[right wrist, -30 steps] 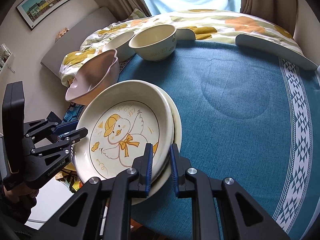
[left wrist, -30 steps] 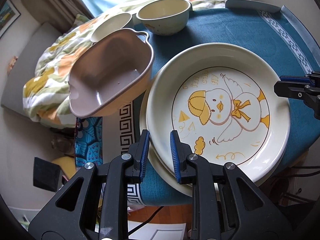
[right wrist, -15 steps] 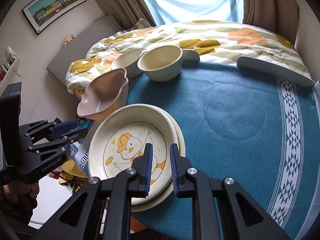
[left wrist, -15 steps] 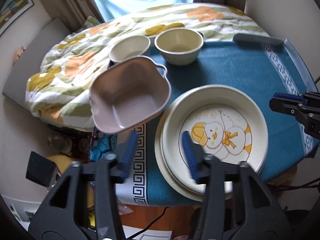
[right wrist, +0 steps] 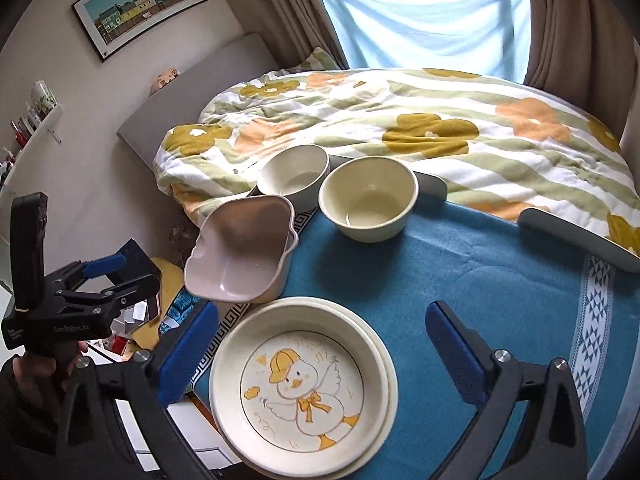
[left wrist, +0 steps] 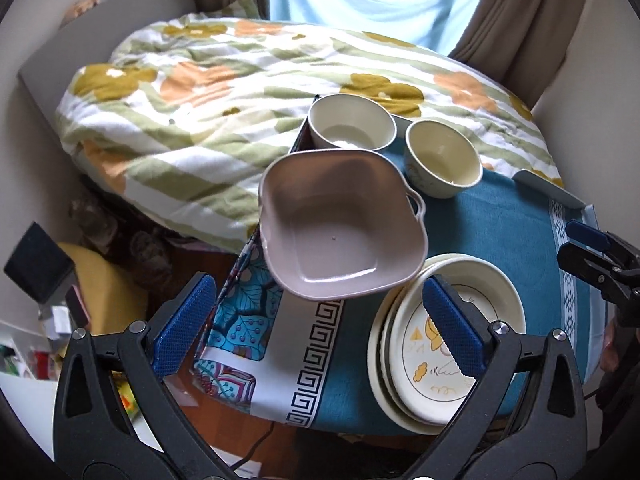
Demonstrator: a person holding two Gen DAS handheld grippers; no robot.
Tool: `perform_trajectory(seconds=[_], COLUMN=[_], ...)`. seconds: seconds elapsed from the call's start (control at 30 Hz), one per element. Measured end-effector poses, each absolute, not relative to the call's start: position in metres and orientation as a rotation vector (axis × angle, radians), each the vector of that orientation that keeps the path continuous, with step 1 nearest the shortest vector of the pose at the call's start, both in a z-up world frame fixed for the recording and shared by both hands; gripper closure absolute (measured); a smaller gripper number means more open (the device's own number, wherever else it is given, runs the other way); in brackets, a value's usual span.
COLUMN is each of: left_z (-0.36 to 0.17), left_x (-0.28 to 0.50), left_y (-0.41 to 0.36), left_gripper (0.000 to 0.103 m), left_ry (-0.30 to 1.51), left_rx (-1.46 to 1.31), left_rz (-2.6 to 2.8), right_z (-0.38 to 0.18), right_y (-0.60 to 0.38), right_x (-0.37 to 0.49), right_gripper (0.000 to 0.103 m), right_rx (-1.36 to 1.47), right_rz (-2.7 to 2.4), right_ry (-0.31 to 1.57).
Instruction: Organize plates and bowls
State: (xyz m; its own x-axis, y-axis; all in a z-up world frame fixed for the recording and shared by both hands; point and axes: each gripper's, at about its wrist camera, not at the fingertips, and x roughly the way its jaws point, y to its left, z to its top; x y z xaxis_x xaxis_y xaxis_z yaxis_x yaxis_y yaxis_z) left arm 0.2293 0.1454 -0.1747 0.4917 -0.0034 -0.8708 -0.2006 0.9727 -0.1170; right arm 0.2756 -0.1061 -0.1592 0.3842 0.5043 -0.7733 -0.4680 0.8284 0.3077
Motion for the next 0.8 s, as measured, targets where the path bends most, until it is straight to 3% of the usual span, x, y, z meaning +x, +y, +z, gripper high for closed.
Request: perform_trajectory(seconds=[0.13,0.27,0.37,0.43,0.53,0.6,0.63,0.7,0.8], left_z=[-0.202,-0.233,-0.255,-0.264,-0.274,-0.277,-0.280,-0.285,-0.289], left_x=[0.245,0.266,0.282,0.289,0.300,0.305,0.308,0.313,0.319], left_y=[0.174,0.188,0.191,0.195,0.196,0.198,0.198,0.200,0.202], left_gripper=[0.002,0.026,0.034,0.034,0.038,0.055,0.058,0.073,0.090], left_ry=[1.110,1.192,1.252,1.266,1.283,1.298,1.304,1.316,1.328], left_rx=[-0.325,-0.395,-0.399,-0.403,-0.389,-0.369,-0.361,-0.351,-0.324], left_rz=[0.051,-0.015,-0.042,-0.049,-0.063,-0.068,-0.068,-0.071,-0.056], right_z=[-0.178,-0.200,-0.218,-0.230,-0.244,-0.251,-0.254,-0.258,-0.262], right_y=[-0.071,-0.044,-0.025,-0.018,-0.011,-0.005,-0.003,0.002,0.010], right_x=[0.295,0.311,0.319,0.325,0.330,0.334,0.335,0.337,0.337], right_gripper=[0.000,0.003,0.019,0.021,0.035,0.049,0.053,0.071,0.084], right_rx=[0.017,0.017,0.002,0.017,0.036,0.028,0.027,0.021,-0.007], right_rz=[0.630,0.648,0.650,0.645,0.644,0.634,0.634,0.643,0.645], right_ry=[1.075,1.141,1.198,1.237,1.273,1.291,1.300,1.313,1.312])
